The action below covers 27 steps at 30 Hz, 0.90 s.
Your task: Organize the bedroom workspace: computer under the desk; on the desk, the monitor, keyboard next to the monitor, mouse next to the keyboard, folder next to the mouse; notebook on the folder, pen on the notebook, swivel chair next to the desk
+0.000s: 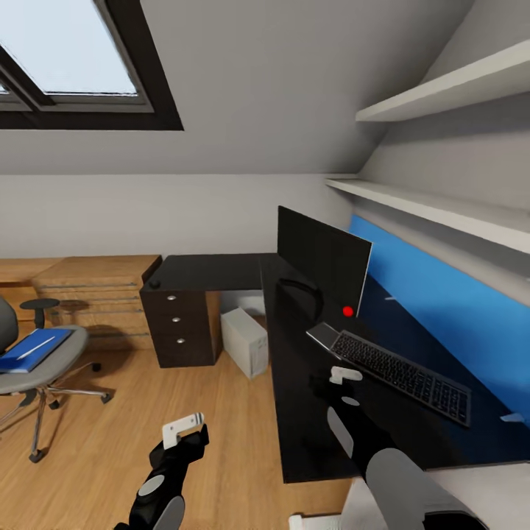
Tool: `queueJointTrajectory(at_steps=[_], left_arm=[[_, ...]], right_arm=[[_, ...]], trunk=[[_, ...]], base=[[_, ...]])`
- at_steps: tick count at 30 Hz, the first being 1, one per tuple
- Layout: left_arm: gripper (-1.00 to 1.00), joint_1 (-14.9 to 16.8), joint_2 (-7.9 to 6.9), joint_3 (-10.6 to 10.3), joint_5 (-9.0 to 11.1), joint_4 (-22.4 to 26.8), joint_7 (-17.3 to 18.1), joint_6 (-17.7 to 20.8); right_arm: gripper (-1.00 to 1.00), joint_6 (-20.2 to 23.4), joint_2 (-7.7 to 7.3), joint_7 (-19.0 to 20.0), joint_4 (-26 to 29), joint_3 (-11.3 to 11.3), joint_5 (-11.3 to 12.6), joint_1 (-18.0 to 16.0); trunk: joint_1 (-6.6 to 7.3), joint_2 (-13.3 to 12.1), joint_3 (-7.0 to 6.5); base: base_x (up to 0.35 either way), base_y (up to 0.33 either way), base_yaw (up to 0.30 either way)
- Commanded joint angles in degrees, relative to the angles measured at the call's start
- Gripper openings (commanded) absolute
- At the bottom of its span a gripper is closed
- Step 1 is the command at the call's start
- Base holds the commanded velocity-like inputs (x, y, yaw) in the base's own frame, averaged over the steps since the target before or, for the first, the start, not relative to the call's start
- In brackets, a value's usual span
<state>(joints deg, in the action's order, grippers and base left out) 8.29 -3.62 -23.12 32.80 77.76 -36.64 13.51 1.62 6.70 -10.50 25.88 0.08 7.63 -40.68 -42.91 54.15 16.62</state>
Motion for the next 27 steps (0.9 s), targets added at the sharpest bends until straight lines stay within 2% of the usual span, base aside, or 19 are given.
queueJointTrajectory(at_steps=[1, 3, 12, 16, 21, 27], left_arm=[[1.00, 0.1, -0.10, -0.1, 0.3, 0.1, -0.5, 0.2], [1.00, 0.1, -0.22, 1.2, 0.4, 0.1, -0.4, -0.1], [1.00, 0.1, -0.64, 1.8, 0.5, 1.4, -0.2, -3.7], [1.00, 0.0, -0.96, 1.8, 0.5, 3.0, -0.2, -5.7], [1.00, -0.3, -1.10, 1.7, 0.5, 4.5, -0.2, -6.4], [1.00, -0.4, -1.12, 1.3, 0.6, 4.9, -0.1, -6.5]], right_arm=[[1.00, 0.2, -0.01, -0.2, 0.1, 0.0, 0.5, 0.0], [1.00, -0.7, -0.33, -0.1, 0.2, 0.0, 0.4, 0.0], [1.00, -2.6, -1.08, -0.1, 0.2, -0.1, 0.4, 0.0], [1.00, -2.7, -2.67, -0.1, 0.2, -0.3, 0.6, 0.0], [1.00, -2.9, -5.51, -0.1, 0.1, -0.6, 0.9, 0.0], [1.00, -4.8, -6.51, 0.1, 0.2, -1.0, 1.1, 0.0]], trunk=[[0.00, 0.1, 0.08], [0.00, 0.1, 0.08], [0.00, 0.1, 0.08], [0.00, 0.1, 0.08], [0.00, 0.1, 0.08], [0.00, 0.1, 0.08]], base=[[-0.046, -0.311, 0.000], [-0.008, -0.318, 0.000], [-0.002, -0.273, 0.000], [0.000, -0.289, 0.000], [0.000, -0.325, 0.000], [0.000, -0.160, 0.000]])
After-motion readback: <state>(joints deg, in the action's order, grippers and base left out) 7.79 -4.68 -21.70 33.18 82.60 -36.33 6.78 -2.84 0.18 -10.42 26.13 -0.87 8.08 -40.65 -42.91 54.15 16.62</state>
